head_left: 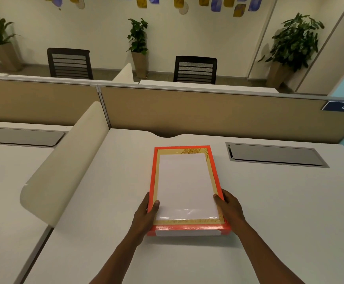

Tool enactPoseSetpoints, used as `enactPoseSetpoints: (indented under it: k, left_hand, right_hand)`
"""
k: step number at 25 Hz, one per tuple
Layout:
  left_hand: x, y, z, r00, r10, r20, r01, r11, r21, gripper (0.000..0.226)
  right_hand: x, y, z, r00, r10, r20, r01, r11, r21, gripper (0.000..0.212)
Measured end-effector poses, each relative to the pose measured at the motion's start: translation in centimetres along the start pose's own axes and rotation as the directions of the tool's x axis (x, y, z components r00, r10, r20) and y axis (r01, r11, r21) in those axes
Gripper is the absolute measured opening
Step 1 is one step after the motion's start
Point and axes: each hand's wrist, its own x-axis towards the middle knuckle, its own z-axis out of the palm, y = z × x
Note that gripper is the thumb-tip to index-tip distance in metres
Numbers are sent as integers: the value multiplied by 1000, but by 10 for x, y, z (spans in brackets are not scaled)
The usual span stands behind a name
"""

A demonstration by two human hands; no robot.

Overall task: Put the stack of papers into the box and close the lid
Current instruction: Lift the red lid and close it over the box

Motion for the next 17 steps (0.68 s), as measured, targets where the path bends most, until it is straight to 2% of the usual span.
enactPoseSetpoints:
  k: [10,14,17]
  left_hand:
    - [13,-1,0,996,52,-70,-50,998,32,54]
    - [18,-6,2,990,106,-94,-93,986,135,56]
    - [23,-11,5,982,163,-95,-131,951,279,59]
  right_hand:
    - [-4,4,17,997,-35,-73,32,999,-35,24]
    - [-2,13,23,985,-104,-134,74,974,-214,32]
    - [-1,17,29,975,-156,-157,102,947,-306,37]
